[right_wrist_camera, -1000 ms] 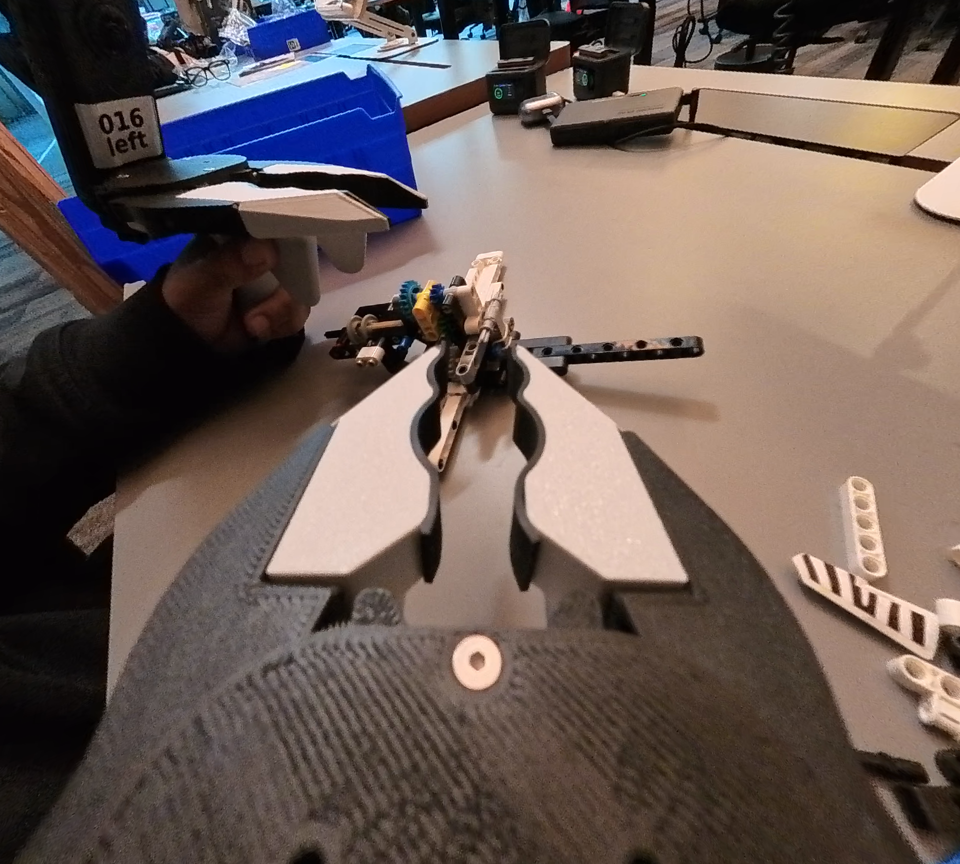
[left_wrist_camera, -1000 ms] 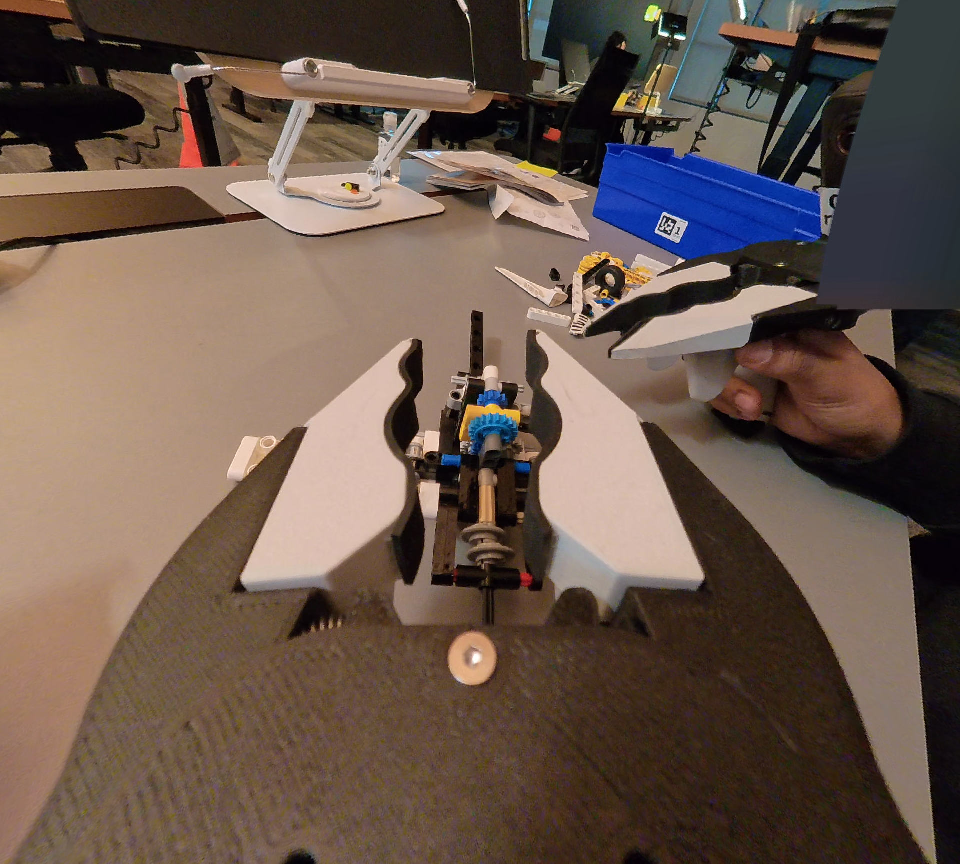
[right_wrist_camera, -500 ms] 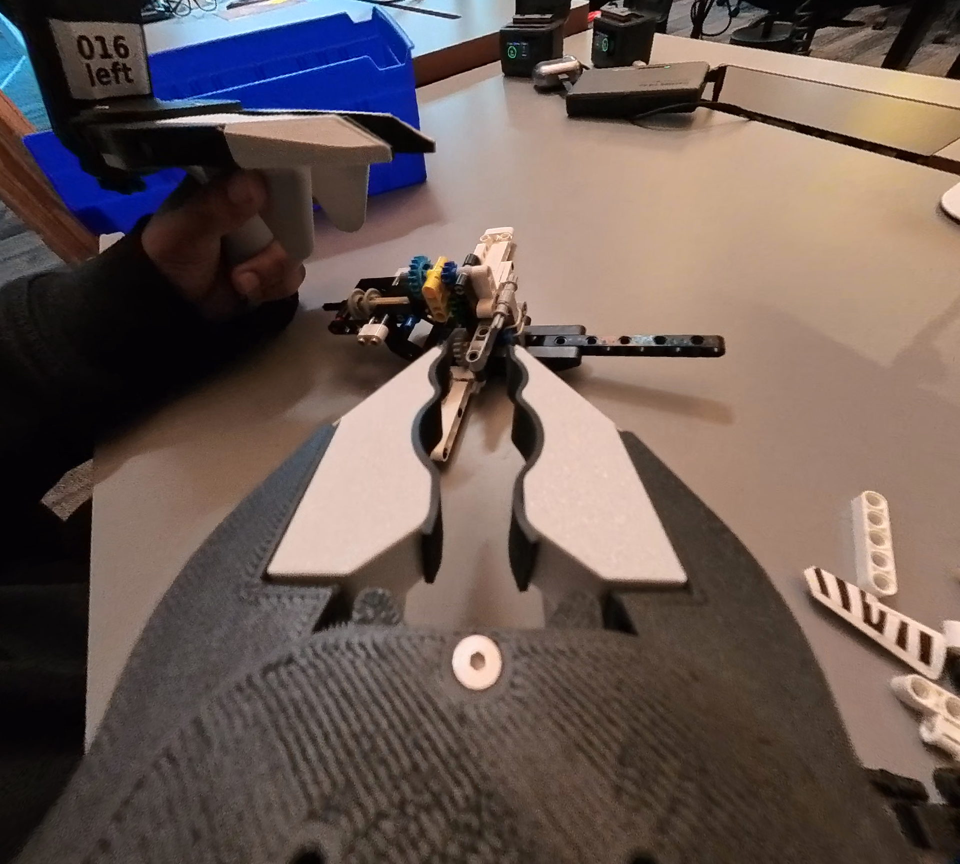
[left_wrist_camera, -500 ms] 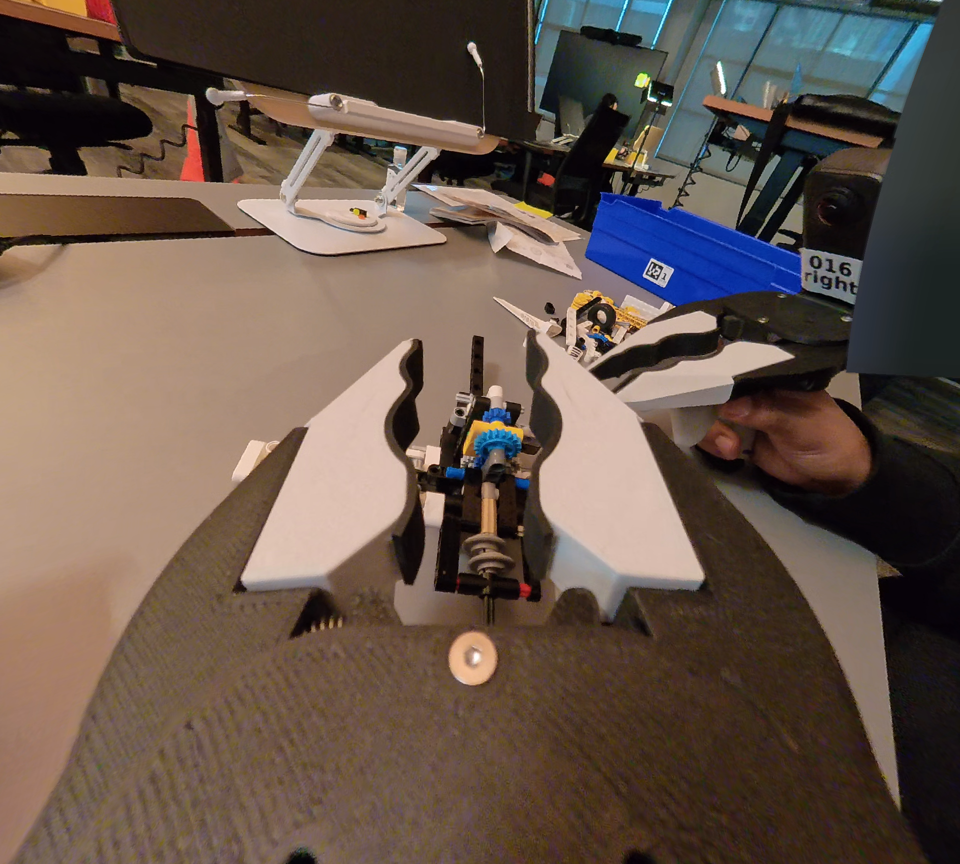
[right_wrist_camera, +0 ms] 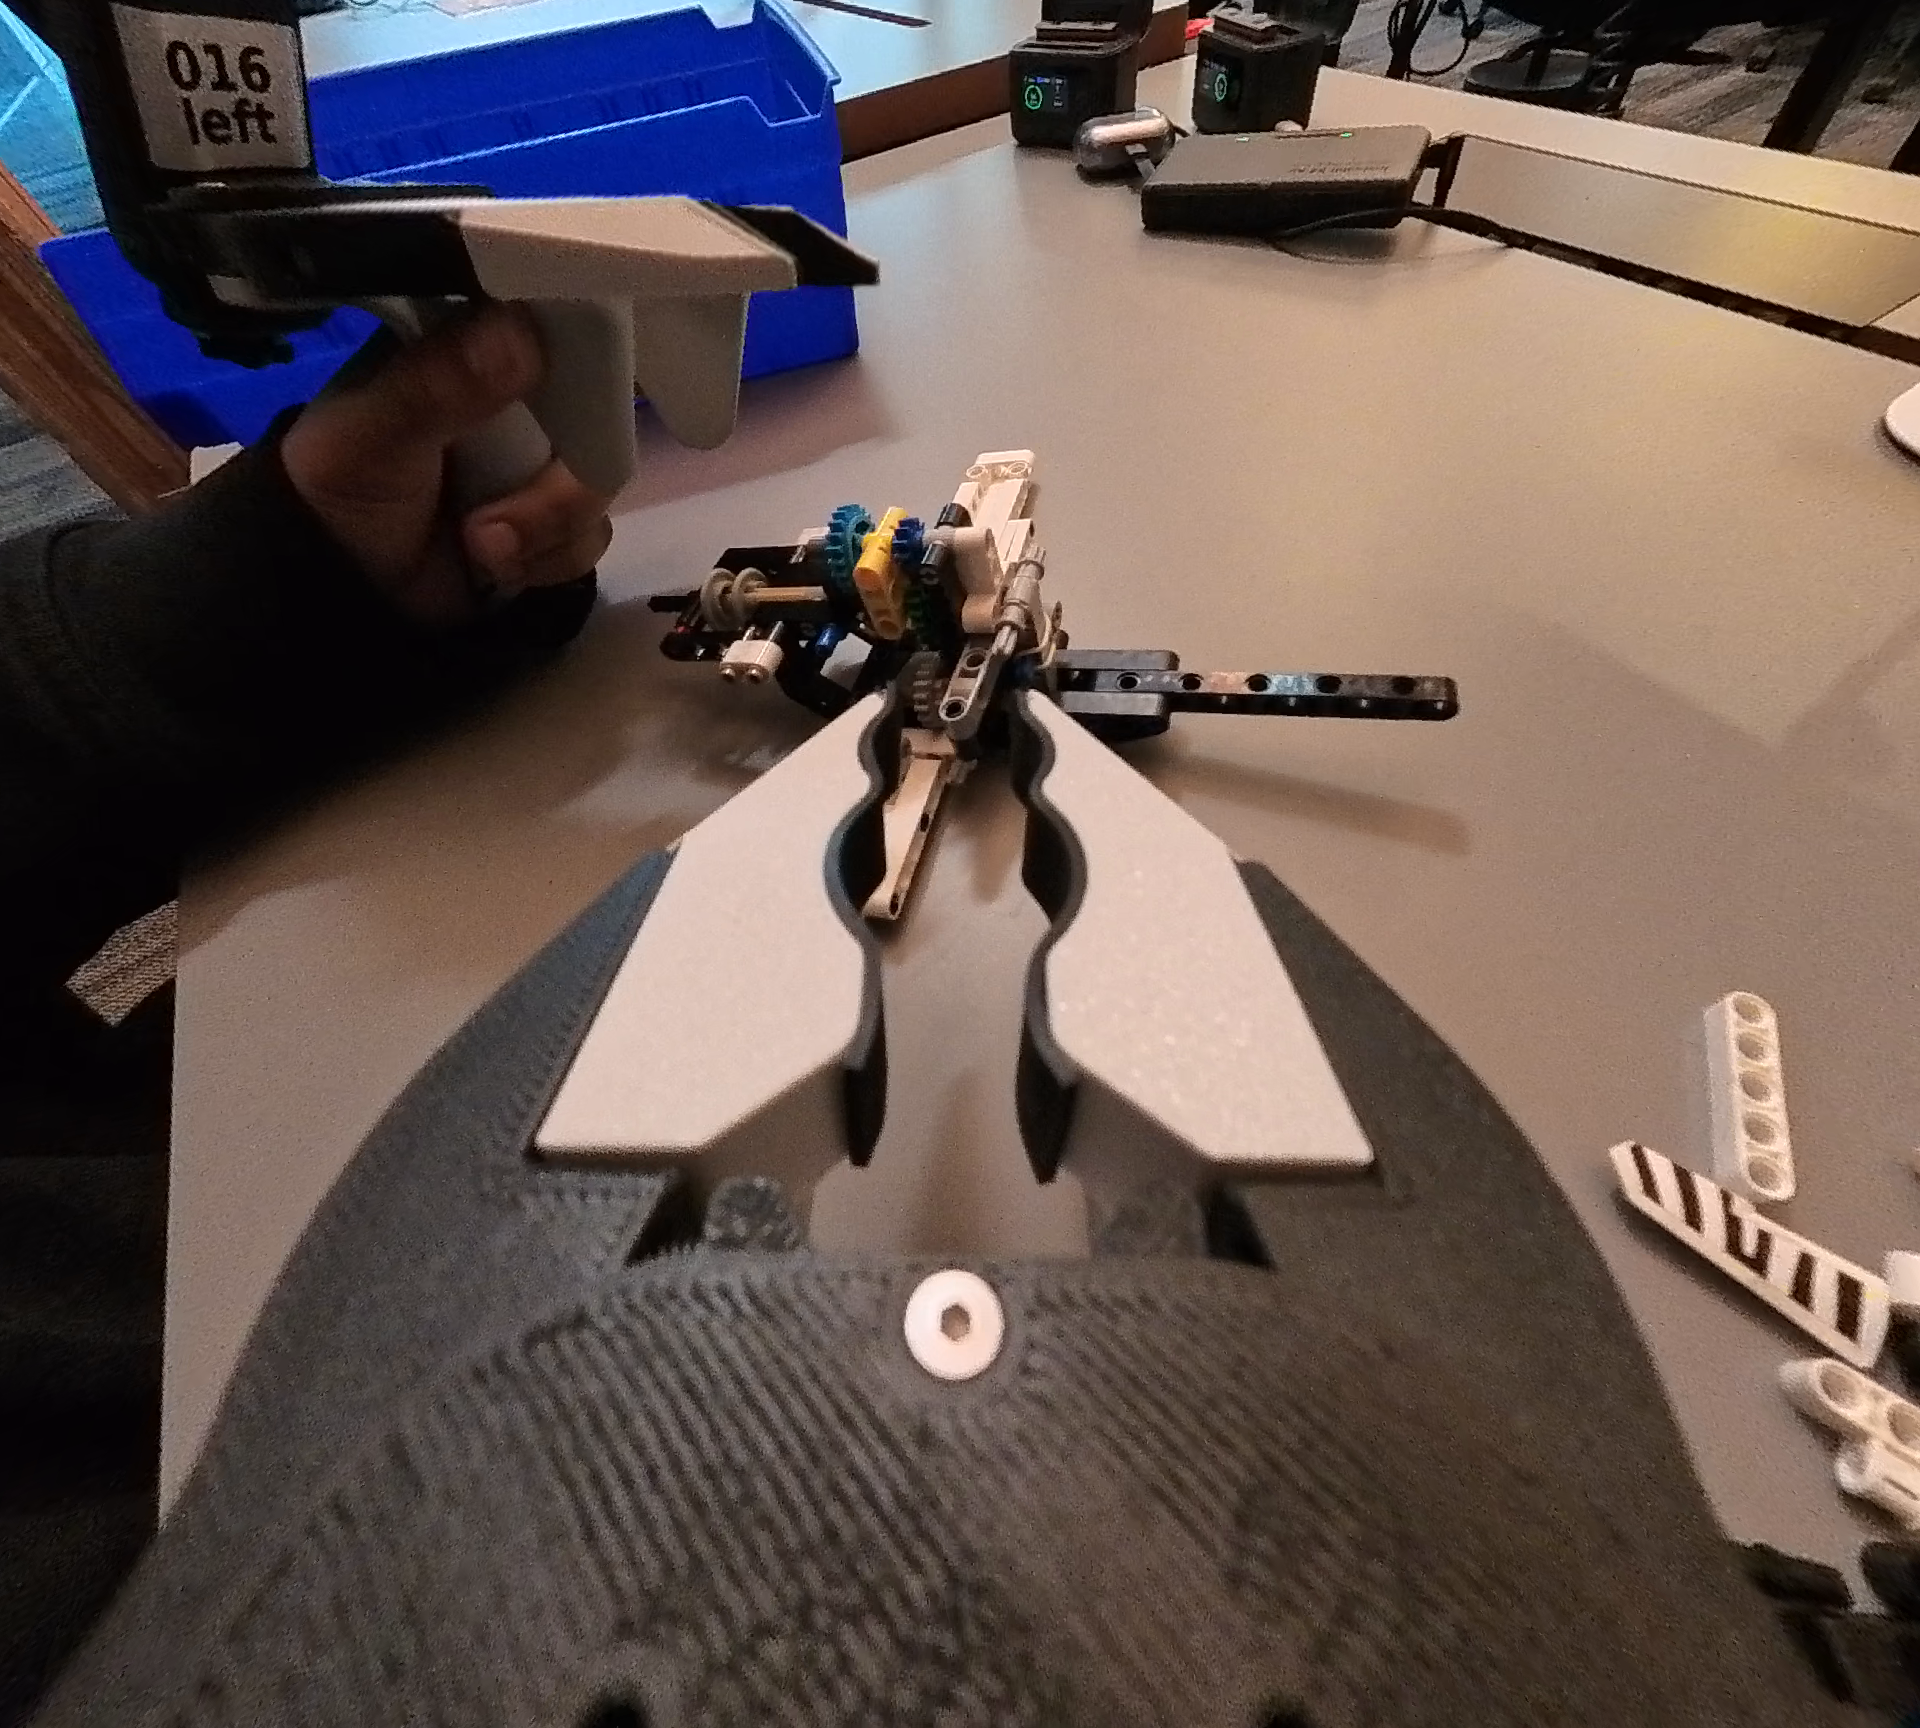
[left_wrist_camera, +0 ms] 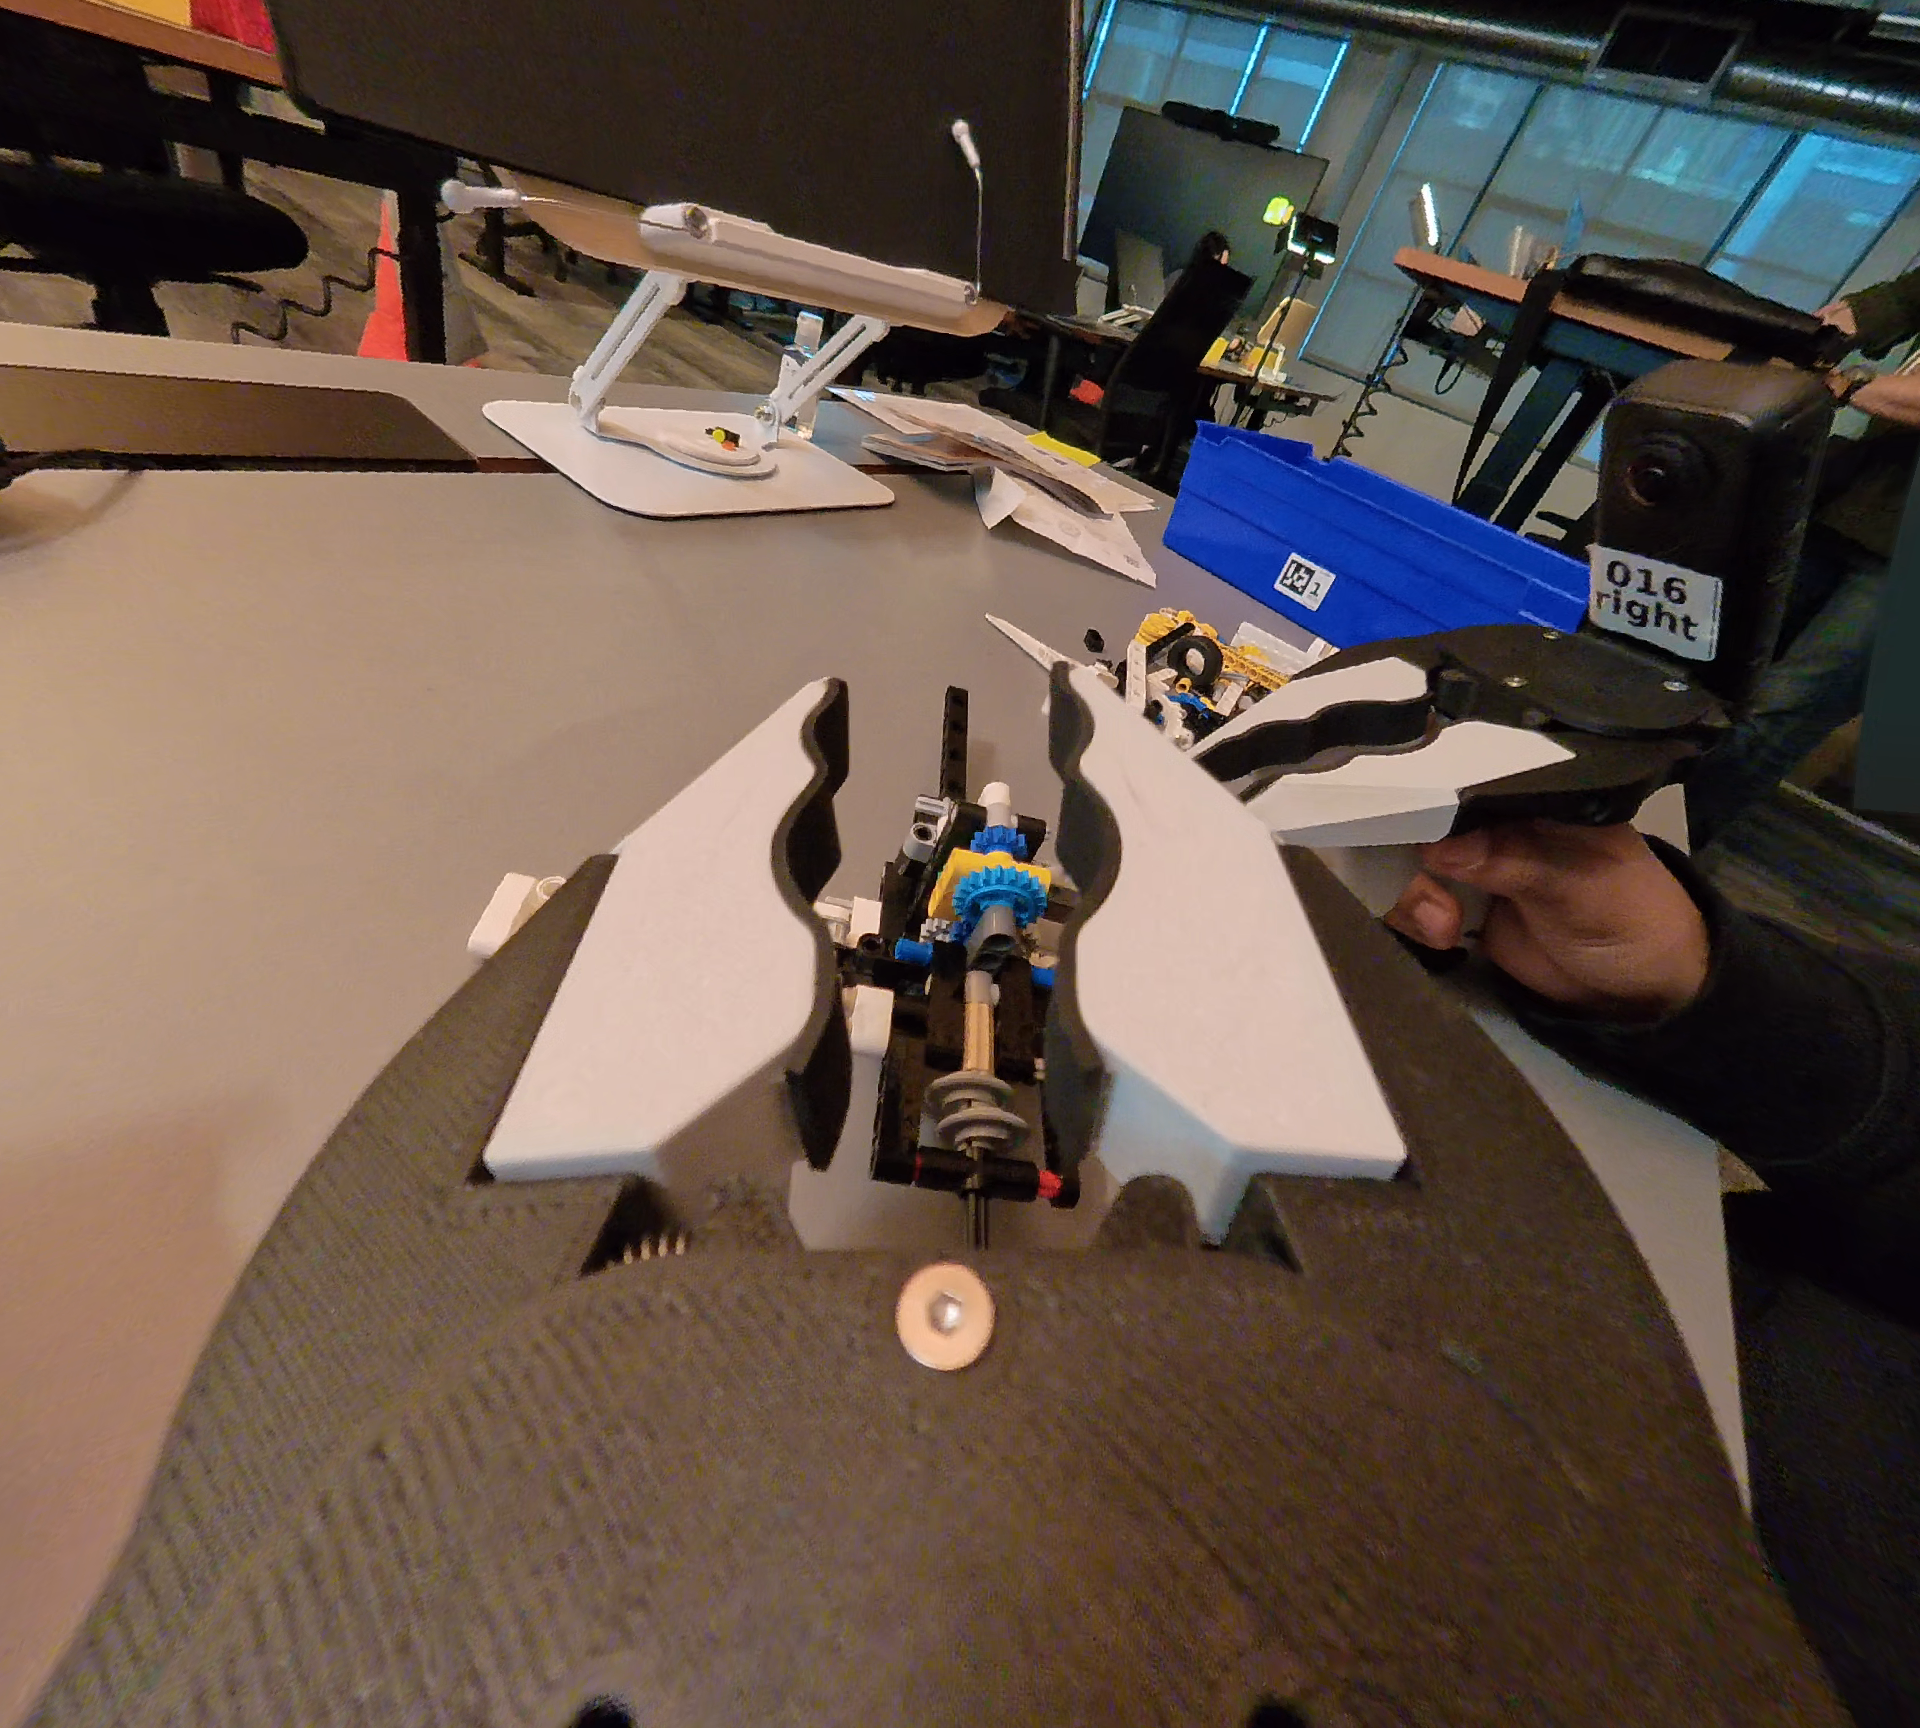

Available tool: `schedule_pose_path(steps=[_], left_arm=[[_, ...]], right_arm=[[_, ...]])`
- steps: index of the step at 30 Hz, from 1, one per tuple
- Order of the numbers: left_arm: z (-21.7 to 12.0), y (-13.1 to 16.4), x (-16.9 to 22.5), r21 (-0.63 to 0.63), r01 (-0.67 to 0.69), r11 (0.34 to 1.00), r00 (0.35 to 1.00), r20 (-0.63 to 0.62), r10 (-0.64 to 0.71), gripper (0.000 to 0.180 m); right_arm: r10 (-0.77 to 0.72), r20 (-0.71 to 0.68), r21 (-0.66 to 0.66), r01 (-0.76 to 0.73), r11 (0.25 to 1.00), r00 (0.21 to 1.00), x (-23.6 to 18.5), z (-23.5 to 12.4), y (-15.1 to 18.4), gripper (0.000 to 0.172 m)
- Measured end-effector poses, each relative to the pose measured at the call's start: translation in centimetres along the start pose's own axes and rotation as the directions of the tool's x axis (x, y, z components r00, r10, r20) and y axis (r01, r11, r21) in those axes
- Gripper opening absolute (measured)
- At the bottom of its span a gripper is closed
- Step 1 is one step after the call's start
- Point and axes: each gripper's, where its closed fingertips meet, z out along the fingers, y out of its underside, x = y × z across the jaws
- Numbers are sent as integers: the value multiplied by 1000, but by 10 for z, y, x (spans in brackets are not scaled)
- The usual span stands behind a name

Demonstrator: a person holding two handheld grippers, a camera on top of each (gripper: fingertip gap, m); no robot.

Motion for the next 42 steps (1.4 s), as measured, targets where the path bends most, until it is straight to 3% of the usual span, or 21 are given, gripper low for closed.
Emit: schedule_pose_path(steps=[24,29,33,42], left_arm=[[-3,-4,-2,24,18,1000,1000,-1,-18,38],[-24,-26,-18,150,-19,988,995,102,4,24],[-23,-22,-24,135,65,989,994,82,-77,23],[-21,-18,-28,110,45,993,990,125,-59,17]], right_arm=[[-16,1,-4,16,1000,1000,-2,1,1,18],[-17,2,1,17,1000,1000,-2,0,0,18],[-17,3,0,17,1000,1000,-2,0,0,18],[-18,2,-5,18,1000,1000,-2,1,1,18]])
